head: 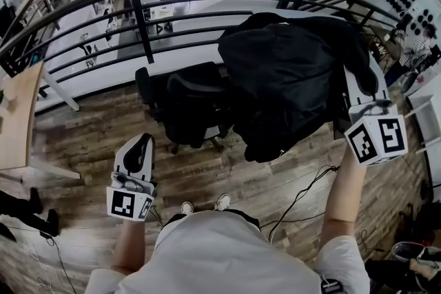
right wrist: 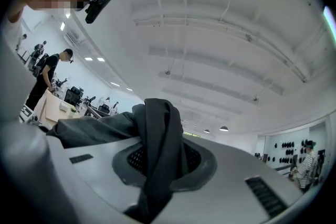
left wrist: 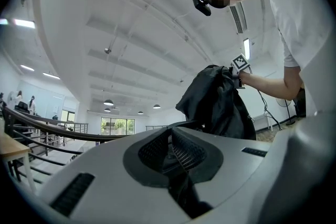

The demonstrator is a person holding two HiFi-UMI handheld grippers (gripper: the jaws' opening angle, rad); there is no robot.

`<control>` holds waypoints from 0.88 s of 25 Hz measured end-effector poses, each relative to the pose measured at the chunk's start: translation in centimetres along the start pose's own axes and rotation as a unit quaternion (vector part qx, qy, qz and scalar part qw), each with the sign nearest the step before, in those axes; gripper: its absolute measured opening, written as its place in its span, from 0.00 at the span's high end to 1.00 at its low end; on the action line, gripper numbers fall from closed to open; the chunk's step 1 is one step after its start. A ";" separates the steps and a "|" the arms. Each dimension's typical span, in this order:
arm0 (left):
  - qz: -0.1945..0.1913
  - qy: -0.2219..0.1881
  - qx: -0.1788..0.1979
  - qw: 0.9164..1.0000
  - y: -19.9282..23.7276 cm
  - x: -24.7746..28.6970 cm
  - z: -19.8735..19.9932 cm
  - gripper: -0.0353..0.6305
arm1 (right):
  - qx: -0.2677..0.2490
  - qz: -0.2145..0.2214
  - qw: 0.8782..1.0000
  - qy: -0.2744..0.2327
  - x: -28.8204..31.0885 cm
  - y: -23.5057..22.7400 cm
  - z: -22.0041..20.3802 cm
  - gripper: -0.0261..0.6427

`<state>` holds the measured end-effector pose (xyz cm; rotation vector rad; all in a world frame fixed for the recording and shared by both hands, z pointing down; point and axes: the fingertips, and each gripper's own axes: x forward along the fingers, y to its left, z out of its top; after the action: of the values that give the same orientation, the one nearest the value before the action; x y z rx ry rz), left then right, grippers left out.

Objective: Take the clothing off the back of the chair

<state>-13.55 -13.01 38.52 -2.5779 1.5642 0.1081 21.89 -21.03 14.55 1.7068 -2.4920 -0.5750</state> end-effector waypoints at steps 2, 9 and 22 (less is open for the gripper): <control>-0.002 -0.002 0.001 1.000 0.0 0.2 0.0 0.88 | -0.007 -0.023 1.000 0.002 -1.7 -1.2 -0.3 0.86; -0.002 0.001 -0.001 1.000 0.1 0.9 -0.4 0.88 | -0.019 -0.097 0.995 0.031 -7.2 -5.7 -1.9 0.86; -0.011 0.006 0.007 1.000 -0.6 2.6 -0.3 0.88 | -0.002 -0.198 0.978 0.066 -17.2 -7.4 -5.8 0.86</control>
<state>-11.85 -15.04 38.58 -2.5890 1.5343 0.0802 36.51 -9.22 20.05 2.1767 -2.0705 -0.4705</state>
